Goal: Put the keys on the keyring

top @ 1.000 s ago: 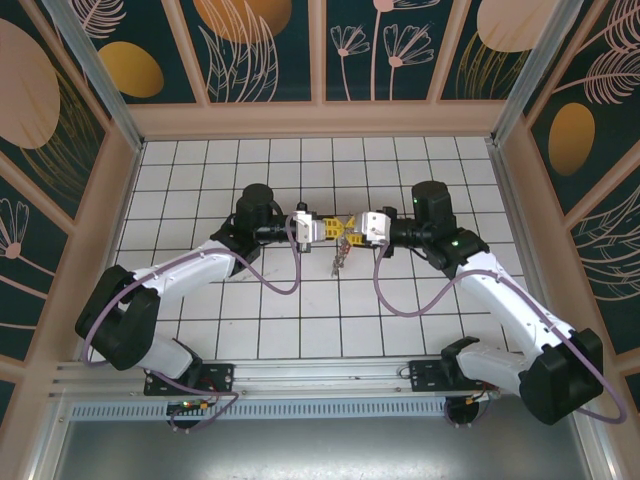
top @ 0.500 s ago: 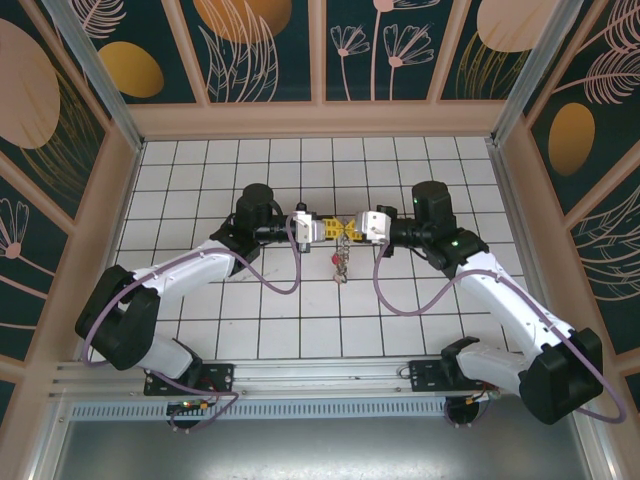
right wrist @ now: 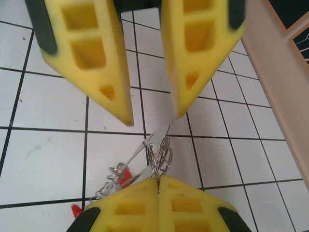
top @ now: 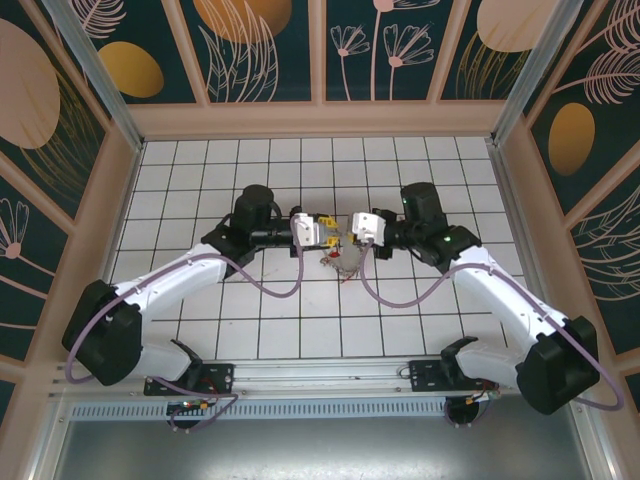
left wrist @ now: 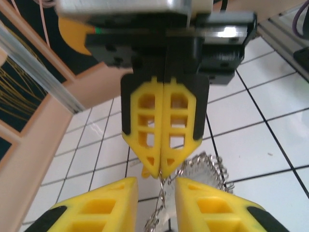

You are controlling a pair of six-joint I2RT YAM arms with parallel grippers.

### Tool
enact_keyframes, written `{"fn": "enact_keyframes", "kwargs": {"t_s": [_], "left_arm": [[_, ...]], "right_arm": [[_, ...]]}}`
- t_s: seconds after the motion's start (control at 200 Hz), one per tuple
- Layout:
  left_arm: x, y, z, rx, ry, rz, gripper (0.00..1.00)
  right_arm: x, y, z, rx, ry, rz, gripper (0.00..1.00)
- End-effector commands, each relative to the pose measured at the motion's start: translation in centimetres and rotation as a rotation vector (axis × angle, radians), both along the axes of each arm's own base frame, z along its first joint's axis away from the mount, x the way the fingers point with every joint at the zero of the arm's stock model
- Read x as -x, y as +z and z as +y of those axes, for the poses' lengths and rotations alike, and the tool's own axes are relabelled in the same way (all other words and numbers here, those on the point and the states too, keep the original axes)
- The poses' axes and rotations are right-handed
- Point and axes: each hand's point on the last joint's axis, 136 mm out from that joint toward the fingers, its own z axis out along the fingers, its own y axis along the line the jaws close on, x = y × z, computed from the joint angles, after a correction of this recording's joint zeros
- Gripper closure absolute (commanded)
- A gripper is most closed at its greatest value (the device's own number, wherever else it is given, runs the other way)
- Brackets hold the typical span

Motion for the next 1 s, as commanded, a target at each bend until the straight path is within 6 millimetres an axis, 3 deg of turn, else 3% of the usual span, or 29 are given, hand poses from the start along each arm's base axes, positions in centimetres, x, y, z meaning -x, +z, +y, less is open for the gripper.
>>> {"fn": "enact_keyframes", "kwargs": {"t_s": [0.0, 0.28, 0.53, 0.611, 0.851, 0.931, 0.991], "left_arm": [[-1.1, -0.6, -0.2, -0.042, 0.047, 0.046, 0.74], [-1.3, -0.1, -1.1, 0.008, 0.025, 0.091, 0.79], [-1.6, 0.0, -1.3, 0.012, 0.027, 0.066, 0.85], [-1.6, -0.2, -1.4, 0.009, 0.025, 0.070, 1.00], [-2.0, -0.9, -1.1, -0.026, 0.053, 0.058, 1.00], [-1.3, -1.1, -0.8, -0.048, 0.024, 0.018, 1.00], [-1.0, -0.6, -0.6, -0.022, 0.028, 0.007, 1.00]], "right_arm": [[-0.5, 2.1, 0.7, -0.001, 0.008, -0.055, 1.00], [-1.3, 2.3, 0.7, 0.032, -0.021, -0.056, 1.00], [-0.6, 2.5, 2.0, 0.029, 0.017, -0.044, 1.00], [-0.6, 2.8, 2.2, 0.024, 0.017, -0.048, 1.00], [-0.4, 3.1, 2.2, 0.005, 0.014, -0.043, 1.00], [-0.2, 2.9, 1.9, 0.005, 0.014, -0.040, 1.00], [0.0, 2.5, 1.4, -0.003, 0.017, -0.033, 0.86]]}}
